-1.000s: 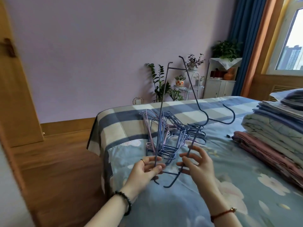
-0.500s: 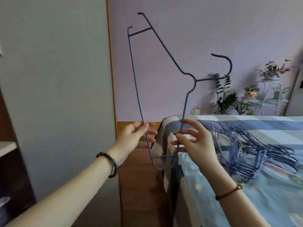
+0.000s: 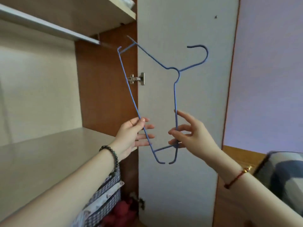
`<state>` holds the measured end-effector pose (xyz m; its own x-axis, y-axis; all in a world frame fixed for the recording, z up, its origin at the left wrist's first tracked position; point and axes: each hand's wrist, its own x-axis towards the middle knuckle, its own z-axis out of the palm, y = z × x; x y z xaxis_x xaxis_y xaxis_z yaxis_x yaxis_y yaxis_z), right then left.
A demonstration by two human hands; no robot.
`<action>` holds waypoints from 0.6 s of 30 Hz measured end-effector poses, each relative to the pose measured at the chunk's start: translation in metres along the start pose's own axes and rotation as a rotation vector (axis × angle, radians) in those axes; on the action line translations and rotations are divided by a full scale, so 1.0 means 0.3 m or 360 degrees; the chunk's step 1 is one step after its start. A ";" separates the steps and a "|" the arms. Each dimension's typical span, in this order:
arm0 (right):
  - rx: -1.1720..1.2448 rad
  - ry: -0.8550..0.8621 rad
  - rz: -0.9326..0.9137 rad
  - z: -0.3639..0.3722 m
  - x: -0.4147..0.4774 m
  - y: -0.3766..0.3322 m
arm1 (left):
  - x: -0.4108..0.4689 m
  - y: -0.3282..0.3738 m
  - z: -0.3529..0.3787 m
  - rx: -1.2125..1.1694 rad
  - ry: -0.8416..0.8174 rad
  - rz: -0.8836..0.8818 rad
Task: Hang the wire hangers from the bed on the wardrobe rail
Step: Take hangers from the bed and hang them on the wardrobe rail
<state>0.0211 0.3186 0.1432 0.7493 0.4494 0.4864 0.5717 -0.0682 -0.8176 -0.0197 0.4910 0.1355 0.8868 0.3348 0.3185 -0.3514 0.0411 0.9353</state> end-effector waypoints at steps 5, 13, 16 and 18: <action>0.0125 -0.0342 -0.0037 0.249 0.100 -0.038 | -0.024 0.065 -0.258 0.0000 0.0283 -0.0035; 0.0164 -0.0750 -0.0332 0.593 0.222 -0.241 | -0.062 0.186 -0.614 -0.0026 0.0673 -0.0058; 0.0128 -0.0679 -0.0461 0.713 0.296 -0.344 | -0.046 0.270 -0.722 -0.0119 0.0778 0.0019; 0.0096 -0.0572 -0.0548 0.782 0.351 -0.418 | -0.024 0.329 -0.784 -0.0203 0.0825 0.0077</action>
<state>-0.0502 0.5836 0.2248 0.3520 0.7158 0.6031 0.7374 0.1848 -0.6497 -0.1313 0.7142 0.1894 0.6154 0.7589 0.2129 -0.4507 0.1173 0.8849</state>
